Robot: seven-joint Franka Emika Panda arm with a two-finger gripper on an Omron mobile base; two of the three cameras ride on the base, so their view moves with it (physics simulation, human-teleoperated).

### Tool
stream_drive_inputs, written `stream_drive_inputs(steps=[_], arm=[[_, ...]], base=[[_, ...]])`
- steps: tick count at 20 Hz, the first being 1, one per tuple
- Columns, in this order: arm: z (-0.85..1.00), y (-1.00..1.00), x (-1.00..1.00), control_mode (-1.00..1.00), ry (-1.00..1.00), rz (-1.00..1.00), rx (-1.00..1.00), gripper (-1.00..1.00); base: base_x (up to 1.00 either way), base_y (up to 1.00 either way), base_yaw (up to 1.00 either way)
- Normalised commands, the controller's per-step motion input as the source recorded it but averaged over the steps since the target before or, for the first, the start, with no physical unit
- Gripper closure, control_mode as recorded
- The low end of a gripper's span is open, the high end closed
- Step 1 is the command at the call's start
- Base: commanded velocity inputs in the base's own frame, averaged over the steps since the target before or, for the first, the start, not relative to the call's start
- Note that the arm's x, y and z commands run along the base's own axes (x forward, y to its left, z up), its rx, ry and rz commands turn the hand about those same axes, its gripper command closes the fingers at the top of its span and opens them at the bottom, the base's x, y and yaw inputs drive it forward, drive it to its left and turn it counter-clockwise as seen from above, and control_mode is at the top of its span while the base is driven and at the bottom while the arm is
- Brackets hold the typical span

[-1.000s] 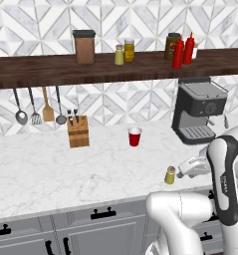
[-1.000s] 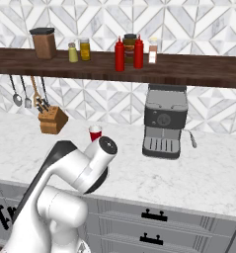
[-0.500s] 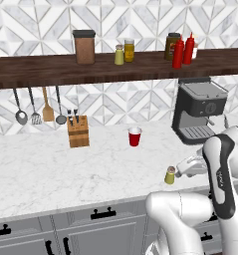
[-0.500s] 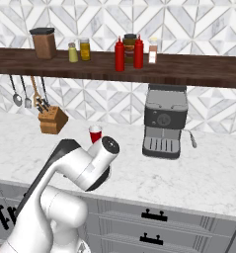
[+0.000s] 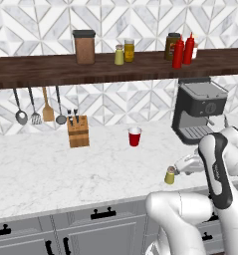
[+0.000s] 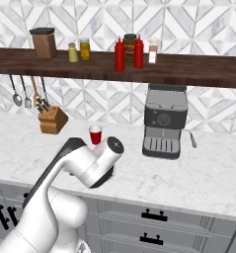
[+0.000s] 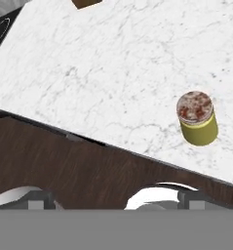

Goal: Put the shaker and condiment bottle from the counter next to their counterparts in the cabinet.

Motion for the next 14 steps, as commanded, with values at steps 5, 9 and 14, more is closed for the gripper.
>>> stream_drive_inputs(steps=[5,9,14], arm=[[-0.19,0.00,0.18,-1.00,0.02,0.00,0.00,-1.00],[-0.27,0.00,0.28,-1.00,0.02,0.00,-0.01,-1.00],[-0.24,0.00,0.24,-1.00,0.00,0.00,0.00,-1.00]], base=[[0.00,0.00,0.00],[0.00,0.00,0.00],[0.00,0.00,0.00]])
